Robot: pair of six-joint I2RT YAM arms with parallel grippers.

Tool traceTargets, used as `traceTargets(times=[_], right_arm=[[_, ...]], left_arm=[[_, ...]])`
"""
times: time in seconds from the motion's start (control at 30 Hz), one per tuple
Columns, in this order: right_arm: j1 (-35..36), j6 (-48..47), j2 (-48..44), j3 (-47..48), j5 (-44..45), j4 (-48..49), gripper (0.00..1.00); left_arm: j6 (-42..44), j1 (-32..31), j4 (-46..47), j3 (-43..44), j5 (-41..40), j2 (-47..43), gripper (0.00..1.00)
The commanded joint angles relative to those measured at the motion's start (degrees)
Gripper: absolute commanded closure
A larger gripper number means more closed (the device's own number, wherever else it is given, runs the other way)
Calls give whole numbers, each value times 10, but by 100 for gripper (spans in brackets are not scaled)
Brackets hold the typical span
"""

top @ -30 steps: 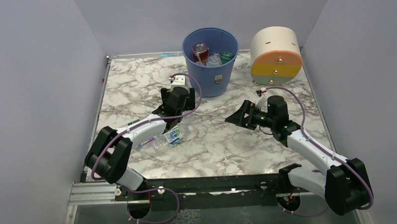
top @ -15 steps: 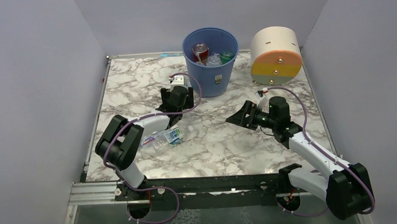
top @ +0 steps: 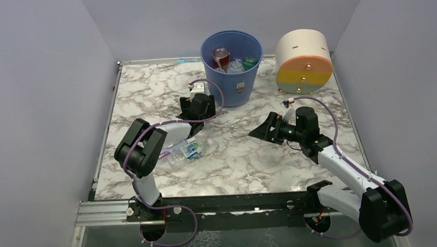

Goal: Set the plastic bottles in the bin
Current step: Pick up the plastic bottle at the center of the board.

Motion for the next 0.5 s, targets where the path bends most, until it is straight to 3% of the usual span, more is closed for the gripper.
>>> traceTargets(times=[0.0,0.47], right_arm=[[5,-13,2,15,-11,-19,0],[5,-15,4,14,-8,-30,1]], left_arm=[[-16,12,22,28,15,12,1],[-39,23,42,35,30,58,3]])
